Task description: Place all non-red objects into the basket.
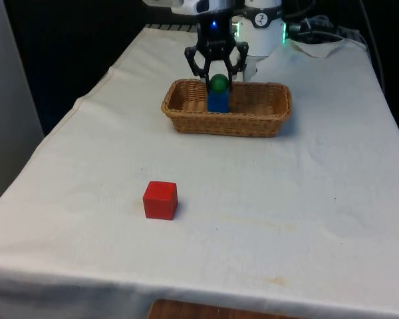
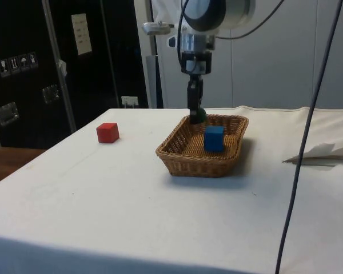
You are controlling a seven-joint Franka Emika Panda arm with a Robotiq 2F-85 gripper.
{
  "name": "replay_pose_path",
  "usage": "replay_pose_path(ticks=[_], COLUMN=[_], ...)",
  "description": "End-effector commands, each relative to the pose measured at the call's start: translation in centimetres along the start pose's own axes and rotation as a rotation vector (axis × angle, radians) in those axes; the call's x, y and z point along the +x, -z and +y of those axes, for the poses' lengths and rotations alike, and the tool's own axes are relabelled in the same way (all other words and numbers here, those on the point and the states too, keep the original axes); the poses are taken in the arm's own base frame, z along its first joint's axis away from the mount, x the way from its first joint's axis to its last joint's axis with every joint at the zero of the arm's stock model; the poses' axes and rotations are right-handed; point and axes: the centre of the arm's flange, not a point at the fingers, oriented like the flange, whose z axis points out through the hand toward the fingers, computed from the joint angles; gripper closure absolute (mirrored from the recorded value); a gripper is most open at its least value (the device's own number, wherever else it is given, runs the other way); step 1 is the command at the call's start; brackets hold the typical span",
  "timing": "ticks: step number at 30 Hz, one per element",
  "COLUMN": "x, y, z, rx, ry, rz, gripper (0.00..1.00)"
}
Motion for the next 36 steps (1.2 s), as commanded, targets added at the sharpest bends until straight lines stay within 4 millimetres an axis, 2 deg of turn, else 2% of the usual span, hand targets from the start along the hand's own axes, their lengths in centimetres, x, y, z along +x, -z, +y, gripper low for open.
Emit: replay_pose_path(ticks=[1,7,8,13,21,23,24,25,29,30,31,33,36], x=[0.0,0.4,0.1,1.5,1.8,1.8,1.8,1.8,1.8,1.8,1.8,1.8,1.8], y=[-0.2,-2.2,-2.1,-3.7,-4.6,-4.7,-4.8,-4.7,-4.7,-4.8,-4.8,-4.8,-4.8], z=[-0.4,-1.2,-1.0,-1.2,-1.3,-1.3,-1.2,-1.3,-1.3,-1.3,-1.3,-1.3,-1.3], rx=[0.0,-0.018,-0.021,-0.032,-0.042,-0.043,-0.045,-0.043,-0.043,-0.044,-0.044,-0.044,-0.044], ry=[-0.001,0.002,0.003,0.001,0.001,0.002,0.003,0.001,0.001,0.002,0.001,0.001,0.001], rz=[0.014,0.0,-0.01,-0.019,-0.033,-0.035,-0.044,-0.036,-0.038,-0.039,-0.039,-0.039,-0.039], gripper=[1.0,1.0,1.0,1.0,1.0,0.86,0.71,0.71,0.33,0.13,0.04,0.0,0.0])
